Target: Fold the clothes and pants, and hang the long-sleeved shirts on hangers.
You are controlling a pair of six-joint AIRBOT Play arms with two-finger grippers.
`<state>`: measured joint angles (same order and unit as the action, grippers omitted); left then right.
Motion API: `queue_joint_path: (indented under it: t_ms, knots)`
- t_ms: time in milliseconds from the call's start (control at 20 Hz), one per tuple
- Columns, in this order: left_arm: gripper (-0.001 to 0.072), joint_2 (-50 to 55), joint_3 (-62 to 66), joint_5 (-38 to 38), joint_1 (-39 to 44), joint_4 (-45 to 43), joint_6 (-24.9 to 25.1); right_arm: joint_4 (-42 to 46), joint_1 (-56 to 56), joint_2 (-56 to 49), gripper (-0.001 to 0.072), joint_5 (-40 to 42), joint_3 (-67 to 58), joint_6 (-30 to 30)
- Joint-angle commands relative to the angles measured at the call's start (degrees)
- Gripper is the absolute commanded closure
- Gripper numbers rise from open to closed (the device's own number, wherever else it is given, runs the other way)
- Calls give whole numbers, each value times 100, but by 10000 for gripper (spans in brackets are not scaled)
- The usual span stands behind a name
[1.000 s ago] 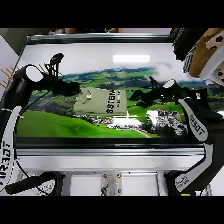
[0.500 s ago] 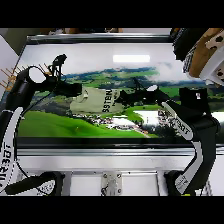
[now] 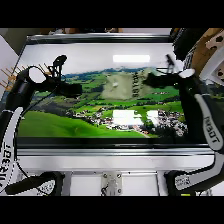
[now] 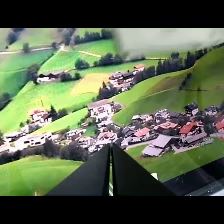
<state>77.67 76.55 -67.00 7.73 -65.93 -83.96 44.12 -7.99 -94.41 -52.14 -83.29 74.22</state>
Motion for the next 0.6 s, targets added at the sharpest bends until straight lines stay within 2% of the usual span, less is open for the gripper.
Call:
queue_joint_path:
  t_ms: [0,250,450,550]
  knots:
    - [695,-4,-2,-4,2,7,-4,1121,-1320,634,697,92,-52,817]
    - [695,-4,-2,-24,4,11,-107,1121,-2575,866,697,348,-52,1143]
    - [695,-4,-2,-98,4,9,-157,1145,-2861,1075,697,859,-52,1333]
    - [695,-4,-2,-120,4,11,-157,1484,-2852,1231,697,1102,-52,1622]
